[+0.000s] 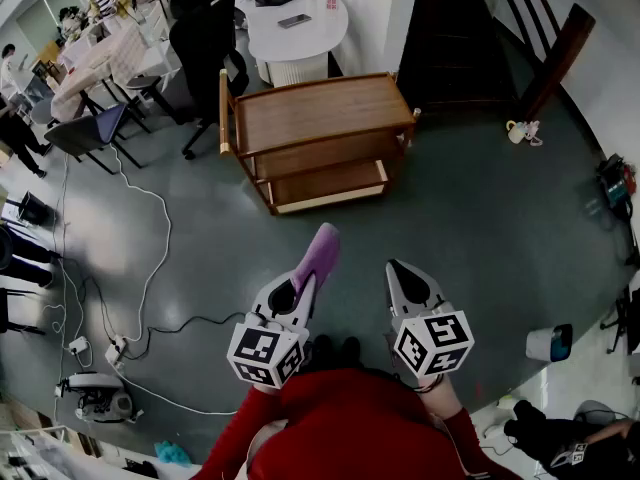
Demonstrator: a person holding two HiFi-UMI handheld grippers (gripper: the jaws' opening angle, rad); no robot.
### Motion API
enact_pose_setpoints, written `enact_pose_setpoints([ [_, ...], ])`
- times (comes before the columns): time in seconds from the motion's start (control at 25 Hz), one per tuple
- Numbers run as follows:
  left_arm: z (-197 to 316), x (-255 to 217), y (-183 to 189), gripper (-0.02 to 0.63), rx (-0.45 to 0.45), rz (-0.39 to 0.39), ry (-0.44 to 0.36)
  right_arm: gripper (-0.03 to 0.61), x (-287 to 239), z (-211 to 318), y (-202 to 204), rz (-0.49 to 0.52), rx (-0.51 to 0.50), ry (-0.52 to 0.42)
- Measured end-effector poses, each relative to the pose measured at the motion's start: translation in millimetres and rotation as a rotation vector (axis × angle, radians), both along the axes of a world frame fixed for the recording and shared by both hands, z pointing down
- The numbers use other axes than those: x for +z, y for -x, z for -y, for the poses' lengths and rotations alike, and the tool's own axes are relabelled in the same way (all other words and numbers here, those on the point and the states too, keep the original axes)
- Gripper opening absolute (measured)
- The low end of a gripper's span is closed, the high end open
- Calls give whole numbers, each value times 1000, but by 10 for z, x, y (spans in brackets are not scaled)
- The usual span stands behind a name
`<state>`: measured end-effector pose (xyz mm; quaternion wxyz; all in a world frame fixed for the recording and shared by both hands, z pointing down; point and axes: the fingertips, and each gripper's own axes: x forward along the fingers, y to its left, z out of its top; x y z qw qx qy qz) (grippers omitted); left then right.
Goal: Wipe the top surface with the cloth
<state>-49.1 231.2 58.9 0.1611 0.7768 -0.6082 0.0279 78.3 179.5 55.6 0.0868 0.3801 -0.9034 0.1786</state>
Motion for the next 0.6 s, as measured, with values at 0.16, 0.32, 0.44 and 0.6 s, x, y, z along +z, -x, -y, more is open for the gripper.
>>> enact_pose_setpoints([
  [0.16,33,22,-9,48,-3,-2,2,3,14,29,2,-6,-6,-6],
  [0.32,50,29,-30,48,0,-1,6,3,15,44,2,-9,-9,-5],
  [0.44,58,31,-36,48,1,0,7,3,21,51,-1,-9,-9,-1],
  [0.6,69,39,-23,48,0,2,13,3,33,59,4,-7,-9,7],
])
